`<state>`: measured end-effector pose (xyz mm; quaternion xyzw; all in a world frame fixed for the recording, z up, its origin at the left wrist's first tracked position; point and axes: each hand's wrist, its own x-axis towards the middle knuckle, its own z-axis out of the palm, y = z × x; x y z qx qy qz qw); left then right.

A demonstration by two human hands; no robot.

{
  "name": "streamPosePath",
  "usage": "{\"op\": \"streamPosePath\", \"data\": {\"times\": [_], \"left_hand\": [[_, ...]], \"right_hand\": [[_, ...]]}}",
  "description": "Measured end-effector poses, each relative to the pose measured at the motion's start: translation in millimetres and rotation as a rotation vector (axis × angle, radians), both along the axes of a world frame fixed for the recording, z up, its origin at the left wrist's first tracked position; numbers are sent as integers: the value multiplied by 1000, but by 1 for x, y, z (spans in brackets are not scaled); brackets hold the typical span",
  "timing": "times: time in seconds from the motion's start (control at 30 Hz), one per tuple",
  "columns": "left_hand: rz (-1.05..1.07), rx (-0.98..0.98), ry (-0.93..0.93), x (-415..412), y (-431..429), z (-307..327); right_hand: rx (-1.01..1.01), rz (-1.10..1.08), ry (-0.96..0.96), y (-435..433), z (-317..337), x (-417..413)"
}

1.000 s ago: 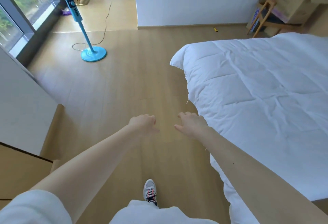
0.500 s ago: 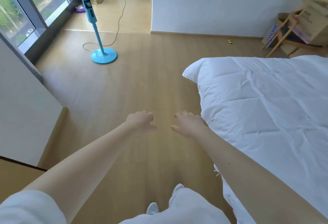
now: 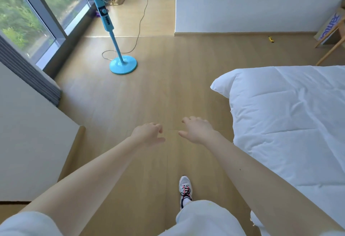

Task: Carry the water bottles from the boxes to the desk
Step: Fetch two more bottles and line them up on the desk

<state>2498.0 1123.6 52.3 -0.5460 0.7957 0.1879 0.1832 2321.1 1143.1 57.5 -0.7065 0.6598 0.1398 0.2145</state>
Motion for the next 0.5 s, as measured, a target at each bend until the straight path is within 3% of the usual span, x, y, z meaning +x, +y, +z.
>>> {"op": "streamPosePath", "data": {"times": [0.5], "left_hand": [[42, 13, 71, -81, -236, 2]], "right_hand": [[46, -28, -8, -227, -3, -82]]}}
